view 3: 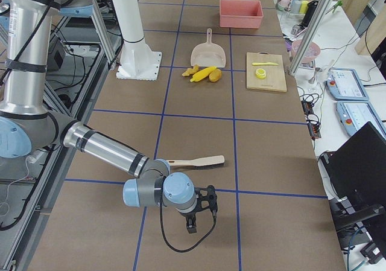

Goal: Sweep and dump trash into bin

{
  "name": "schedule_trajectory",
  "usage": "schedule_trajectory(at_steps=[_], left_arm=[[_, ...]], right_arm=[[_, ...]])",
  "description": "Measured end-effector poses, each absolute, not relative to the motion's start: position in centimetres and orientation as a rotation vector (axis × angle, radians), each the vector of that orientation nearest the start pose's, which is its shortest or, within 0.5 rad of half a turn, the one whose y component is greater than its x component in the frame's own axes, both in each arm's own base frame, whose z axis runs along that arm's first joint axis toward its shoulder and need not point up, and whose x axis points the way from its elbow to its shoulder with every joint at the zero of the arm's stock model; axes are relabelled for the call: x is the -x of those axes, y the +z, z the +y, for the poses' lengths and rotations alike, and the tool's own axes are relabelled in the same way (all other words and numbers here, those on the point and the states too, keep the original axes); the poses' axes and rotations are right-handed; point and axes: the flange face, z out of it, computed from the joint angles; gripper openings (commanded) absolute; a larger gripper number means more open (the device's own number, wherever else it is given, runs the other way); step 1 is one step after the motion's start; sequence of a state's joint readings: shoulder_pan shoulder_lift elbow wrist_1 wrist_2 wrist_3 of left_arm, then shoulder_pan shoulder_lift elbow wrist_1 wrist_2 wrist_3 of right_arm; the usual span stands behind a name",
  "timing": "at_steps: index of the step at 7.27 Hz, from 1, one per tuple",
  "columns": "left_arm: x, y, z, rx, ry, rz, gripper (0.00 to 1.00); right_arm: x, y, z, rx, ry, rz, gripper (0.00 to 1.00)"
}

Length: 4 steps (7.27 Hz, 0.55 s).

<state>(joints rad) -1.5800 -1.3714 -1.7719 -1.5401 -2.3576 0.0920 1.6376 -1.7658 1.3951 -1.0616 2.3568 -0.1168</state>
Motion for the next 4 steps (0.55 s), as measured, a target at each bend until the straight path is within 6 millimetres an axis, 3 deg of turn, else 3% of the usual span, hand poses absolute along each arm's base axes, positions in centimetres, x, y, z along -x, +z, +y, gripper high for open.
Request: schedule_trajectory(at_steps=[2, 4], left_arm=[[6.7, 65.1, -40.5, -0.019, 0.074, 0.785, 0.98], [6.6, 65.3, -40.5, -0.018, 0.074, 0.787, 0.98]], right_arm=[[-8.8, 76.2, -39.6, -0.208, -0.090, -0.774, 1.00], [-8.4, 72.8, -42.5, -0.133, -0.037, -0.776, 1.00]])
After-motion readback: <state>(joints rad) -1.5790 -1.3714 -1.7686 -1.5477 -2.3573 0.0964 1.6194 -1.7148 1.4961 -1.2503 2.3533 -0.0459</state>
